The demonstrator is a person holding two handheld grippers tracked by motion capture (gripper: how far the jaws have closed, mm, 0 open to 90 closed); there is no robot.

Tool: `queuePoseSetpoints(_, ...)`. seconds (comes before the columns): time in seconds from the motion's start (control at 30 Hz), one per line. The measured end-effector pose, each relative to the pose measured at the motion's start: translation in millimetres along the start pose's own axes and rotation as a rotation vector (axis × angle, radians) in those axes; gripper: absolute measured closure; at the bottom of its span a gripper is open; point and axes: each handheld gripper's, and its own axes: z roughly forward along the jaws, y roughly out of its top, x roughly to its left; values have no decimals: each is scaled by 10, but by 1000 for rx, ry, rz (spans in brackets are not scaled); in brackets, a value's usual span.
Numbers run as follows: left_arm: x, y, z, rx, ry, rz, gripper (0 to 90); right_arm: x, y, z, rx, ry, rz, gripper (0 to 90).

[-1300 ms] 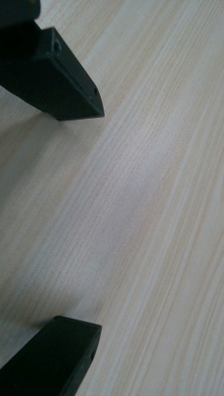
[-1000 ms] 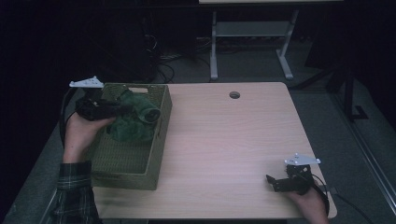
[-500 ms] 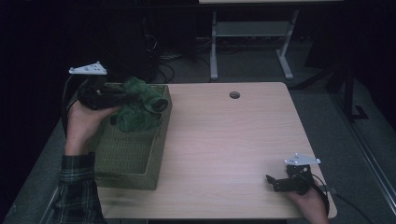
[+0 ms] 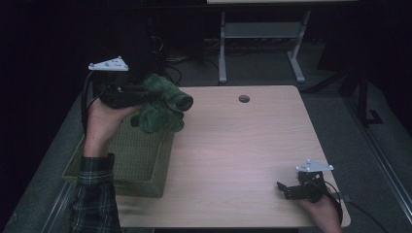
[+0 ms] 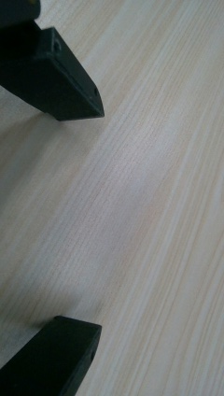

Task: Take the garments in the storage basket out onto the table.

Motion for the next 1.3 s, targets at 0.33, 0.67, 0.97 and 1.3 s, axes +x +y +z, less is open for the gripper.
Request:
queuePoseSetpoints(0.33, -184, 143, 270, -8, -58, 30, 770, -1, 0, 0, 0, 0, -1, 0)
queuePoseSetpoints(0.67, -374, 226, 577, 14, -111, 60, 773, -2, 0, 0, 0, 0, -3, 0)
queuePoseSetpoints(0.97, -584, 199, 963, 43, -170, 77, 773, 1, 0, -1, 0, 1, 1, 0)
queuePoseSetpoints(1.3, -817, 77, 1390, 75, -219, 80, 776, 1, 0, -1, 0, 1, 1, 0)
